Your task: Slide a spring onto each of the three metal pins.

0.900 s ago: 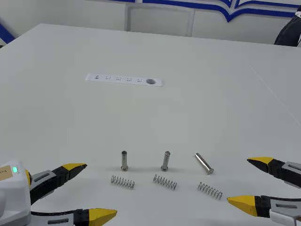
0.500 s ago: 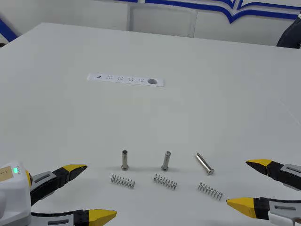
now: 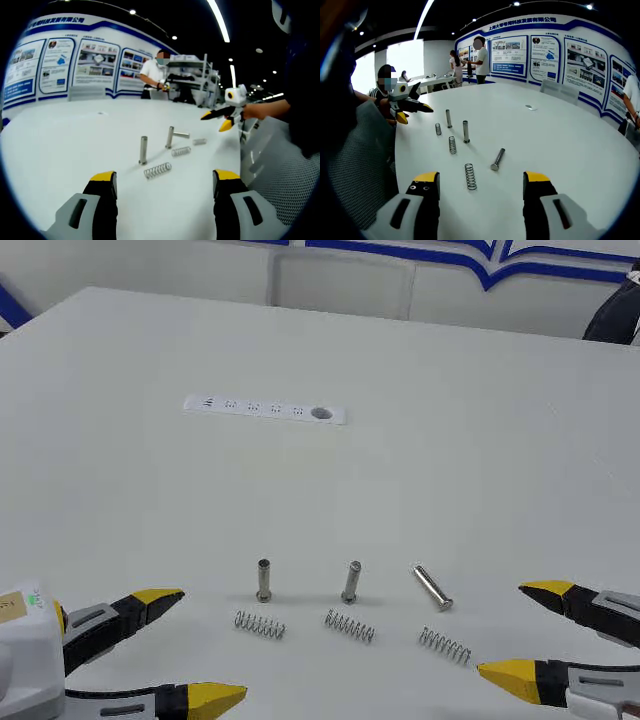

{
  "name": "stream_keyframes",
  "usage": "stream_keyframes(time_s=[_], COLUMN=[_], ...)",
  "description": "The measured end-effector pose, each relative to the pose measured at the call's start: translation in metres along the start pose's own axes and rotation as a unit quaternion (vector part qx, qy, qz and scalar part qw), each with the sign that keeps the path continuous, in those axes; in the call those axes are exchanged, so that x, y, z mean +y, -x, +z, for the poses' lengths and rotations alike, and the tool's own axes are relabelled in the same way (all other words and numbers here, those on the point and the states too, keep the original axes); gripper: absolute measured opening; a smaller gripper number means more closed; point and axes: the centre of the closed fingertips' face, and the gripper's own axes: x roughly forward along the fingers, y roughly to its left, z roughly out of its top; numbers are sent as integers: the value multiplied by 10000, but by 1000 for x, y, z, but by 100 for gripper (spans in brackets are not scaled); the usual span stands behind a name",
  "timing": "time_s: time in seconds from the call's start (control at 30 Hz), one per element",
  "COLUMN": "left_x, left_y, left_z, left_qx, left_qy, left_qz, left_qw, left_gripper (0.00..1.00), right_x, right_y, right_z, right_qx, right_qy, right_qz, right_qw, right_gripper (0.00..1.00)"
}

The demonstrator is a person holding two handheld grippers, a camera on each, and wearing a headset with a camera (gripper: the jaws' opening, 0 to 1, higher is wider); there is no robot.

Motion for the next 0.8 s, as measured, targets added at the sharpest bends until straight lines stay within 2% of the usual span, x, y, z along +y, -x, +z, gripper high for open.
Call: stream_keyframes(time_s=[0.43,0.8], left_x=[-2,-2], left_y=[-1,1], left_z=[3,3], left_qx=[-9,-12], left_qy=[-40,-29], left_qz=[-75,-47], left_qw=[10000,10000], left_gripper=[79,78], right_x=[-7,-18], right_y=[2,-13], right_z=[5,19], right_qx=[20,141], right_qy=[-176,-198], right_qz=[-162,-229], right_qw=[9997,9994], right_gripper=[65,50])
